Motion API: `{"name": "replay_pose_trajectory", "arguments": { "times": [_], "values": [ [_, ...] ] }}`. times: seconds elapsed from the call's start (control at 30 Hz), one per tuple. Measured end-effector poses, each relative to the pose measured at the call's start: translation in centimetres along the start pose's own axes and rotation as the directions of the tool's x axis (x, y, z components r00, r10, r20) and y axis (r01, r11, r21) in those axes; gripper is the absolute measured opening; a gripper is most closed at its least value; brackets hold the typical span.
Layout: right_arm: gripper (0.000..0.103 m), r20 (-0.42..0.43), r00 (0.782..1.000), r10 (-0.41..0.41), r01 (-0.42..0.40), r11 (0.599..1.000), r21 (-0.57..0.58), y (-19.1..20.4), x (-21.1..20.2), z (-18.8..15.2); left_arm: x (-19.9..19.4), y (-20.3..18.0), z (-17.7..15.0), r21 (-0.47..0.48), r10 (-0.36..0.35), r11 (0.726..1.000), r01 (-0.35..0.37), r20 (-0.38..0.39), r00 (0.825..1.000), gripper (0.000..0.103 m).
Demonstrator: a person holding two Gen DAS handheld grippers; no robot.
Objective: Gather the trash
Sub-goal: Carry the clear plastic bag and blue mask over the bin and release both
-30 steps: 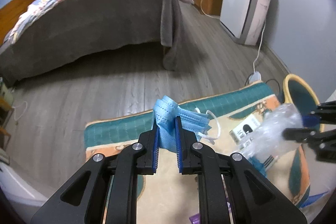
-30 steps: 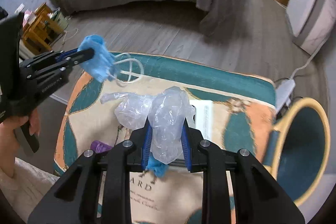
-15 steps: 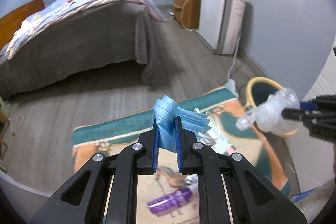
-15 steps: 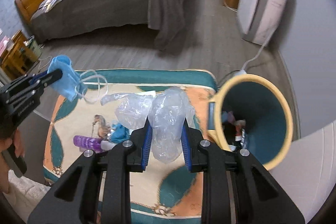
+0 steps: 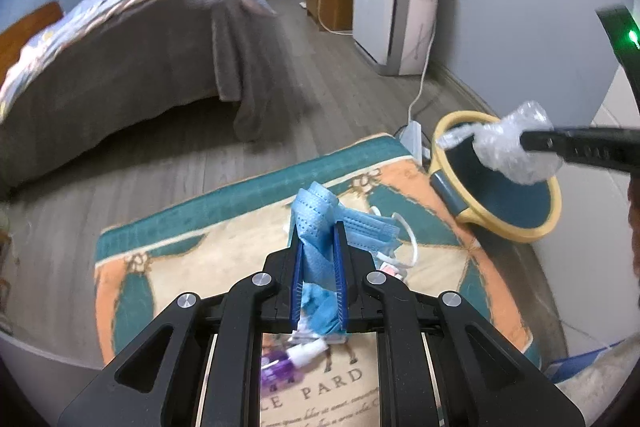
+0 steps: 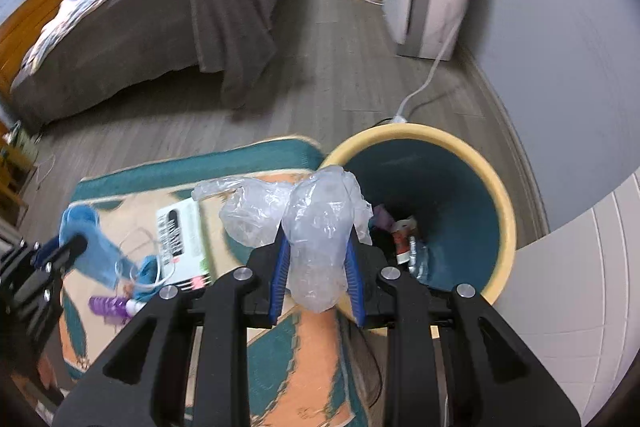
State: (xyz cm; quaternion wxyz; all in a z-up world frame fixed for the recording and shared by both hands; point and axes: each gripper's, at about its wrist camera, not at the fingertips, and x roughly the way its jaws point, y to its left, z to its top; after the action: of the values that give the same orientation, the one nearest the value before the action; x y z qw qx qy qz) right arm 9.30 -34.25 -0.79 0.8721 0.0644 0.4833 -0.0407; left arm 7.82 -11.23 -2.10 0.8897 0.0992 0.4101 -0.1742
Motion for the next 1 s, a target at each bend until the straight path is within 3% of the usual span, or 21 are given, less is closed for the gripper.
{"name": "replay_pose_trajectory", "arguments": {
  "times": [0.47, 0.83, 0.93, 1.0],
  "values": [
    [0.025, 0.018, 0.998, -0.065, 0.061, 0.982, 0.177, -6.9, 1.0, 0.2, 4.4, -10.2, 4.1, 0.155, -0.048, 0.986, 0.055, -0.053, 0.997, 0.015],
    [0.026, 0.024, 0.989, -0.145, 0.126, 0.923, 0.364, -13.3, 1.6, -0.3, 7.7, -15.9, 8.6, 0.183, -0.085, 0.979, 0.090, -0.038, 0.996, 0.018],
    [0.032, 0.012, 0.988, -0.153, 0.137, 0.912, 0.386, -14.1, 2.1, -0.6, 8.2, -17.4, 9.2, 0.224, -0.081, 0.971, 0.082, -0.014, 0.997, 0.024],
    [0.044, -0.003, 0.990, -0.143, 0.132, 0.905, 0.405, -14.5, 2.4, -0.8, 8.2, -18.2, 9.4, 0.247, -0.079, 0.966, 0.076, 0.001, 0.997, 0.032]
  ]
}}
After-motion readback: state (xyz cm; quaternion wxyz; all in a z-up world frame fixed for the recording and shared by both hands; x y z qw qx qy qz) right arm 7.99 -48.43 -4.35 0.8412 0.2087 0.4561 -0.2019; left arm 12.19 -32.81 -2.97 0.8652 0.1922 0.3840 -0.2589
